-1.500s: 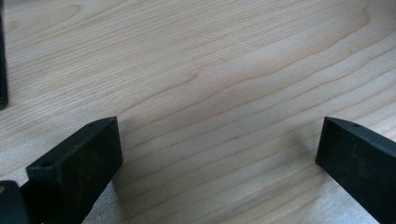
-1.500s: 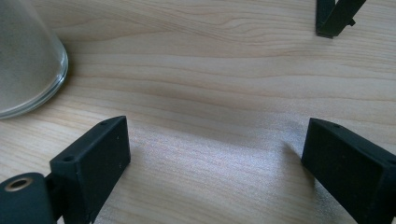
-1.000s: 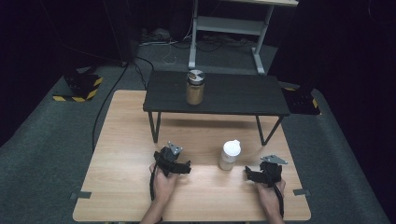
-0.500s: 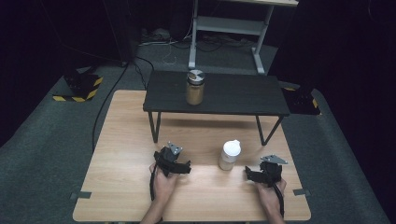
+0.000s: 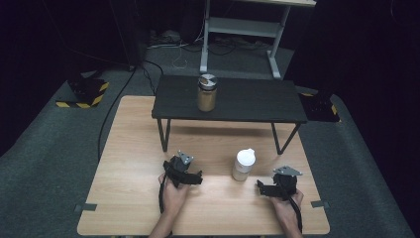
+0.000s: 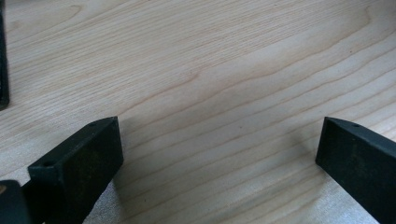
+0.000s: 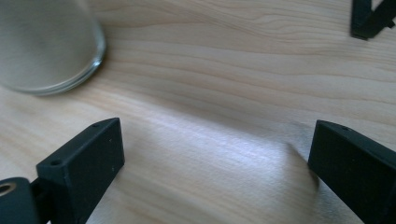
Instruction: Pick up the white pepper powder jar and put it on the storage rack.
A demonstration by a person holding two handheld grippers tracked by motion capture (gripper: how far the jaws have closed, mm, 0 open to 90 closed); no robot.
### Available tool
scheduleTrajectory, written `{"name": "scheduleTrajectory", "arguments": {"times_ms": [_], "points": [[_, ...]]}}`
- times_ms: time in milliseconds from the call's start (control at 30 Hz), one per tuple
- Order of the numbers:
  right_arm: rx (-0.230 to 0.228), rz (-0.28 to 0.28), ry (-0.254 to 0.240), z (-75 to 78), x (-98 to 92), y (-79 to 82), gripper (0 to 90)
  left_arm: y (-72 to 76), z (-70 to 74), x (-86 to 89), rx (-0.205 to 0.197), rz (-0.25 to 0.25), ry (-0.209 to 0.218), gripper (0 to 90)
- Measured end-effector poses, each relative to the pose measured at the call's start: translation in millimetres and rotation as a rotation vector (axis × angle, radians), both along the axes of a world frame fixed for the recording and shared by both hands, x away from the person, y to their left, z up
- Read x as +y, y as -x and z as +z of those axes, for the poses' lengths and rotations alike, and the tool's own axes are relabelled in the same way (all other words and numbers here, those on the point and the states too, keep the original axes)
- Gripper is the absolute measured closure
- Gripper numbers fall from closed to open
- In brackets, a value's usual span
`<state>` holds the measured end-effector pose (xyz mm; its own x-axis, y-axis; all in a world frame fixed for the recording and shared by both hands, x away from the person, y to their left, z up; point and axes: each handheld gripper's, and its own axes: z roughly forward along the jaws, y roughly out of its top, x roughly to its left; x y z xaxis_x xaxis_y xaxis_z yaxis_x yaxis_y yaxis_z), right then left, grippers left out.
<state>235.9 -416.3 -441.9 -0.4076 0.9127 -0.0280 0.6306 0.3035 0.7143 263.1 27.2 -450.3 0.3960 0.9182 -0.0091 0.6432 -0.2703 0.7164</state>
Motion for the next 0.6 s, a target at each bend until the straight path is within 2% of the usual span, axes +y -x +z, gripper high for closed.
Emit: {"name": "scheduleTrajectory", "arguments": {"times_ms": [233,600], "points": [[-0.014,0.072,-0.006,2.5,-0.7,6.1,2.8,0.0,0.0,0.0,0.0,0.0,0.0,0.6],[-0.006,0.147,-0.019,0.0,3.2,11.9,2.9,0.0,0.0,0.0,0.0,0.0,0.0,0.6]]}}
